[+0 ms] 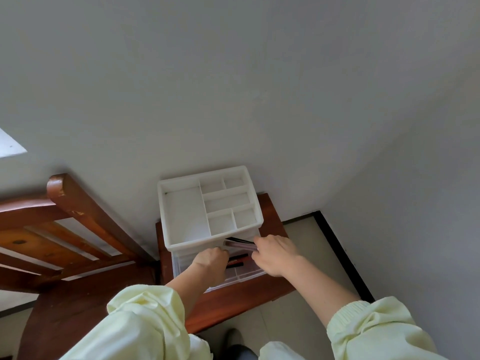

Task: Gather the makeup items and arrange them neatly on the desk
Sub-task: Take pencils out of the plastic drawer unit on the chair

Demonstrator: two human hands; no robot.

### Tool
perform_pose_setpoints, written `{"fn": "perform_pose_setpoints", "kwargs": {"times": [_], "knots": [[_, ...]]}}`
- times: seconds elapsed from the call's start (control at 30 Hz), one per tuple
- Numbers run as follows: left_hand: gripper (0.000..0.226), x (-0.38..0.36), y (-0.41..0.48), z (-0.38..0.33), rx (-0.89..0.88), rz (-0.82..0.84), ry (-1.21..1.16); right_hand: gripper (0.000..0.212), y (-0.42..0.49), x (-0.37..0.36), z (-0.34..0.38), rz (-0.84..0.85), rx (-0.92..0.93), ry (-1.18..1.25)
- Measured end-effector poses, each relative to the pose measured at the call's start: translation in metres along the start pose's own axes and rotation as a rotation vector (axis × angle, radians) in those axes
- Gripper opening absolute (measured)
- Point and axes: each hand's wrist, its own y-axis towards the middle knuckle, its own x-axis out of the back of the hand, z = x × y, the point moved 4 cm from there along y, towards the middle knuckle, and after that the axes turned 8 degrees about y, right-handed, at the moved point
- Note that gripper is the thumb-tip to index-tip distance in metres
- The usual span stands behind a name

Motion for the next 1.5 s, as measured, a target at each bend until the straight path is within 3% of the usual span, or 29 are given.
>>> {"fn": "perform_pose_setpoints", "kwargs": {"times": [0.17, 0.33, 0.63, 0.8, 1.07, 1.5], "knots": [[0.029, -0.006, -0.013, 0.013, 0.107, -0.075, -0.246, 0.035, -0.004, -0.002, -0.004, -0.023, 0.073, -0.020], [0.026, -0.001, -0.043, 0.027, 0.088, -0.218, -0.397, 0.041, -0.017, -0.006, -0.019, -0.022, 0.119, -0.022], [0.019, -0.010, -0.086, 0.021, 0.039, -0.167, -0.610, 0.032, -0.041, -0.032, -0.024, -0.088, 0.083, 0.344], [0.021, -0.020, -0.092, 0.008, 0.021, -0.098, -0.608, 0.021, -0.050, -0.049, -0.015, -0.064, 0.071, 0.453], [0.022, -0.017, -0.098, 0.011, 0.002, -0.125, -0.418, 0.036, -0.045, -0.050, -0.018, -0.147, 0.040, 0.480], [0.034, -0.012, -0.064, 0.045, 0.027, -0.210, -0.420, 0.028, -0.013, -0.017, 0.002, -0.160, 0.129, 0.246]]}}
